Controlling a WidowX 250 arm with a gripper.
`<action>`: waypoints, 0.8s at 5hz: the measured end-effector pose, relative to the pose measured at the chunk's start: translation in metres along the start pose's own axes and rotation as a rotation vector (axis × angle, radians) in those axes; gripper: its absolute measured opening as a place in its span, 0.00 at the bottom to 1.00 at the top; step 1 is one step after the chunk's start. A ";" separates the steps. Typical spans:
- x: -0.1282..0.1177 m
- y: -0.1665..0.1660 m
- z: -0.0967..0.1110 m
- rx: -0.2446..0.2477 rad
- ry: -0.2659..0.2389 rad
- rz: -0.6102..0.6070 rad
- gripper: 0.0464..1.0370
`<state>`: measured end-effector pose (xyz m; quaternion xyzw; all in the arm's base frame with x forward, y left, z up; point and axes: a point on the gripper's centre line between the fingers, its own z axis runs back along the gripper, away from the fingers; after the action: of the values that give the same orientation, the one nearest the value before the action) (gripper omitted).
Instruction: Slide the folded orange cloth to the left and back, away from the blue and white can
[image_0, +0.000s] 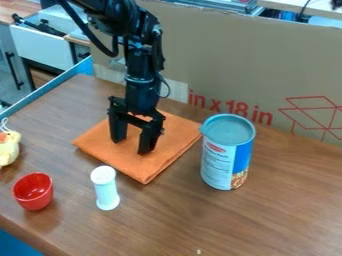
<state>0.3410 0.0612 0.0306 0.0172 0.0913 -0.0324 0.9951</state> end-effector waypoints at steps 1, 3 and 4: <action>0.011 -0.001 -0.004 -0.019 -0.023 -0.044 0.96; 0.004 0.063 -0.005 -0.007 -0.028 0.123 0.96; -0.005 0.103 -0.008 0.015 0.012 0.240 0.96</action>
<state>0.3412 0.1646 0.0265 0.0355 0.0941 0.0866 0.9912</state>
